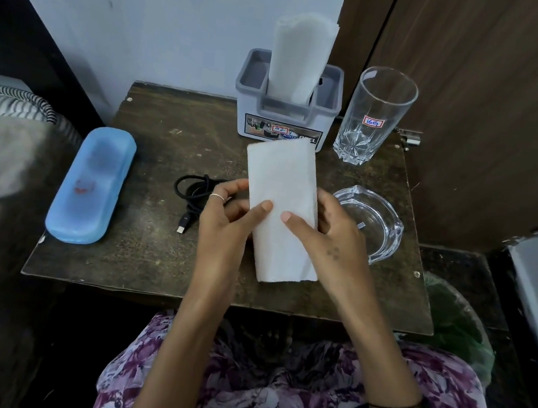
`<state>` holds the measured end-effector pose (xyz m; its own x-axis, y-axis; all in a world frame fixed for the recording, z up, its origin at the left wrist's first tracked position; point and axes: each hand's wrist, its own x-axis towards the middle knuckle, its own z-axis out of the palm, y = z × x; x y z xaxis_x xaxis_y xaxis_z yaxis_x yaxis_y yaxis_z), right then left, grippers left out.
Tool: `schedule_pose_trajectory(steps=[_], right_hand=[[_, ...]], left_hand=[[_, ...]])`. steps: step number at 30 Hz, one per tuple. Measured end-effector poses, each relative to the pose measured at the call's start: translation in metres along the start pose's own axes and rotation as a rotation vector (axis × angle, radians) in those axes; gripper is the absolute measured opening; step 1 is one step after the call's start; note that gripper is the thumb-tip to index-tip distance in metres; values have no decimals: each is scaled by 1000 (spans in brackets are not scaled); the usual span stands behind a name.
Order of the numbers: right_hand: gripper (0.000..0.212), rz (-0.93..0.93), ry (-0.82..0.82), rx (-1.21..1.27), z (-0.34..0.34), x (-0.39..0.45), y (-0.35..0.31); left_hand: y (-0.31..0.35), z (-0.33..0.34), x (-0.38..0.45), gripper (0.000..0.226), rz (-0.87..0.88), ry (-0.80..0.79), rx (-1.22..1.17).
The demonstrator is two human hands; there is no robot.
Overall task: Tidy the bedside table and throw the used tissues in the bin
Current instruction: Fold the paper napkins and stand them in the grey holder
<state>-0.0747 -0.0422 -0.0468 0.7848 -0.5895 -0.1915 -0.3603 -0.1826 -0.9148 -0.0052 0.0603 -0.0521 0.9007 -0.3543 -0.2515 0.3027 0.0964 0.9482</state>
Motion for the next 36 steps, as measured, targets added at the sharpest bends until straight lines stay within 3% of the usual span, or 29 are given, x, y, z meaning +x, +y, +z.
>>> schedule_pose_trajectory(steps=[4, 9, 12, 15, 21, 24, 28, 31, 36], right_hand=[[53, 44, -91, 81, 1, 4, 3], [28, -119, -3, -40, 4, 7, 3], [17, -194, -45, -212, 6, 3, 3], [23, -187, -84, -379, 8, 2, 5], [21, -245, 35, -493, 6, 2, 1], [31, -296, 126, -416, 3, 9, -9], [32, -445, 250, -321, -2, 41, -32], [28, -530, 311, -349, -5, 77, -50], [28, -579, 372, -454, -1, 123, -55]], left_hand=[[4, -1, 1, 18, 183, 39, 30], [7, -6, 0, 23, 360, 27, 145], [1, -12, 8, 30, 331, -94, 454], [-6, -14, 12, 40, 260, -182, 772], [-1, -9, 15, 38, 302, -197, 860], [14, -1, 21, 33, 414, -114, 891], [42, 16, 43, 9, 628, 72, 909], [56, 28, 77, 10, 710, 201, 966], [54, 37, 124, 18, 703, 245, 960]])
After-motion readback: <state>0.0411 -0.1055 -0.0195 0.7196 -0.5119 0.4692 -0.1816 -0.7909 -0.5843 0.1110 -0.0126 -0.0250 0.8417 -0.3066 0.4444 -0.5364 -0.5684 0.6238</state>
